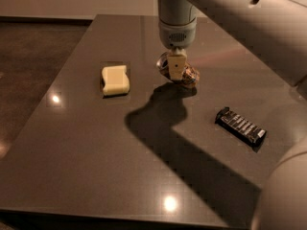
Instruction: Knock orange can over
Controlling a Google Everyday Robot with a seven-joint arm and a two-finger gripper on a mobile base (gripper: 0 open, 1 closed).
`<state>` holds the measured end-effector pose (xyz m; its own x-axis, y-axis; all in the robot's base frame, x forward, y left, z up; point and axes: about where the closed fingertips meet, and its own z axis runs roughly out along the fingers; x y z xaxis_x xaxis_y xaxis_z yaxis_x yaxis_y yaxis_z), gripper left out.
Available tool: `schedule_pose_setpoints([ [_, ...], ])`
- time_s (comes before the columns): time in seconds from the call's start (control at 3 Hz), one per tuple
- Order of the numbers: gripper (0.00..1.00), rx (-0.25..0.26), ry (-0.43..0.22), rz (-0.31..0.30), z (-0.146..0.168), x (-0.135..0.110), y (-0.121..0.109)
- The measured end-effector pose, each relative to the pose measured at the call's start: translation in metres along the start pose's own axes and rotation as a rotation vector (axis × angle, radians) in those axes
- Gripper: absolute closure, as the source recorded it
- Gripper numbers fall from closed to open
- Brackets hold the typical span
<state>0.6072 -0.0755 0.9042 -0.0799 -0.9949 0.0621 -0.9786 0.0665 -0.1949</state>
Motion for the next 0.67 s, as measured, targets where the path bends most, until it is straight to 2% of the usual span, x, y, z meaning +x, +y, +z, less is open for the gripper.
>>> schedule_pose_setpoints([
  [0.33, 0.18, 0.017, -0.012, 0.0, -0.0001, -0.003, -0.004],
  [0.67, 0.0, 0.032, -0.022, 0.0, 0.0001, -0.0053, -0.0075],
])
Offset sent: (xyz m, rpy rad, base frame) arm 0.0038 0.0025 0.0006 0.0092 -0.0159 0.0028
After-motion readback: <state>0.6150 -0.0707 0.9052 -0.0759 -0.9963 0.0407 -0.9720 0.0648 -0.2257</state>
